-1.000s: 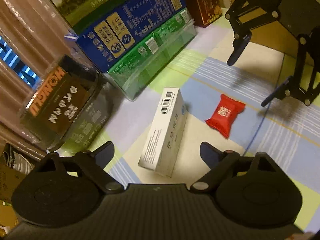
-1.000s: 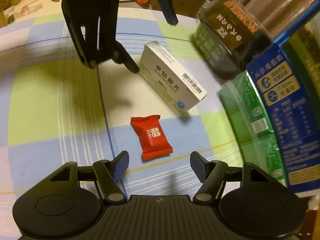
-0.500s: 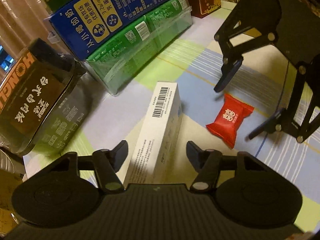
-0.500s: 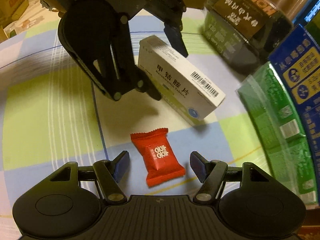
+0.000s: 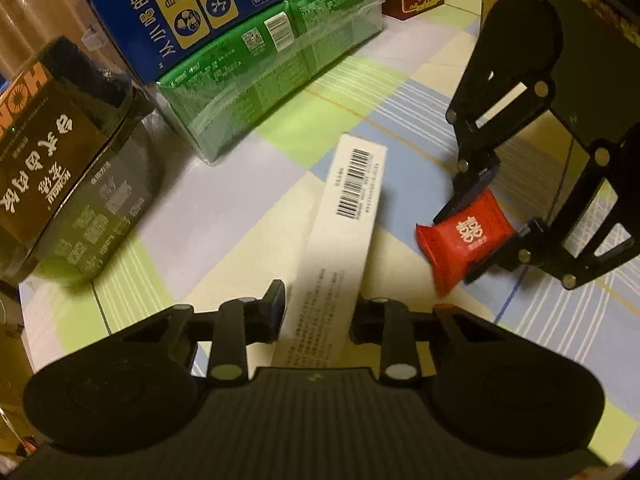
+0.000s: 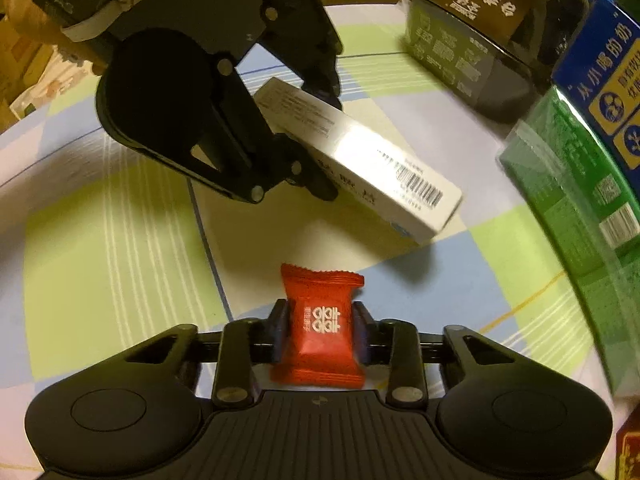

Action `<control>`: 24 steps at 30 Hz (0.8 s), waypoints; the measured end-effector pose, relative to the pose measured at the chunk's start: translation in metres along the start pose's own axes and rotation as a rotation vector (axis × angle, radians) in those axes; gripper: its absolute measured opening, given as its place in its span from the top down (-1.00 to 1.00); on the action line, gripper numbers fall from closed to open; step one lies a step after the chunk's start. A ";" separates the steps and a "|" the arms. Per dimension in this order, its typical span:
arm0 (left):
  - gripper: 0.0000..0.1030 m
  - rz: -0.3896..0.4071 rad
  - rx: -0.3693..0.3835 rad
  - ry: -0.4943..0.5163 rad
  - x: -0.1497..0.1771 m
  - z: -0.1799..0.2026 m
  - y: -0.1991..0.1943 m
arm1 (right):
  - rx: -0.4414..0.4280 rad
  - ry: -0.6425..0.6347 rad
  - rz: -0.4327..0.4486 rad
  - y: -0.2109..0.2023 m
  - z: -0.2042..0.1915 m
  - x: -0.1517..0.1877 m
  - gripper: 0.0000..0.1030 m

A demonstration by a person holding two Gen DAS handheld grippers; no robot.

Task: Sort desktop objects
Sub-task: 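Grasp the white tablet box with the left tool while the right tool grasps the red candy packet, then lift the tablet box and candy packet and carry them toward the cardboard box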

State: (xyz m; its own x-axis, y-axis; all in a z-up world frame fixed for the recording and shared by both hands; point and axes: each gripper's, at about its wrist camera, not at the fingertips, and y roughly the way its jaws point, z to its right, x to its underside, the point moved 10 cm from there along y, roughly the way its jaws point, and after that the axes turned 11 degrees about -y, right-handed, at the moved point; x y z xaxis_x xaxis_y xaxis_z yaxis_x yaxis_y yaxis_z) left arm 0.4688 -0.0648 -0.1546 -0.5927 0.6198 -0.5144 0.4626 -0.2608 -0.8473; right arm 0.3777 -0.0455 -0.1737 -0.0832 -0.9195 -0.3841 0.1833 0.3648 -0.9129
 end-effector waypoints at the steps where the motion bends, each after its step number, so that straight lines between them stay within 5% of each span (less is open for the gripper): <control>1: 0.52 -0.004 0.005 -0.004 0.001 0.001 -0.001 | 0.001 0.010 -0.005 -0.001 -0.001 0.001 0.48; 18: 0.60 -0.068 0.110 -0.246 0.060 0.063 -0.062 | -0.016 0.279 -0.095 -0.041 -0.083 0.039 0.53; 24: 0.60 -0.080 0.117 -0.234 0.092 0.102 -0.089 | -0.033 0.369 -0.085 -0.063 -0.121 0.063 0.53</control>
State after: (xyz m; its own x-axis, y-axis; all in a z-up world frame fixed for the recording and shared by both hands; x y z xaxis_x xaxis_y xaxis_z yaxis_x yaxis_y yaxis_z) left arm 0.3061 -0.0600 -0.1393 -0.7667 0.4575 -0.4504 0.3373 -0.3099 -0.8889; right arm 0.2426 -0.1092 -0.1572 -0.4456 -0.8342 -0.3249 0.1296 0.2990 -0.9454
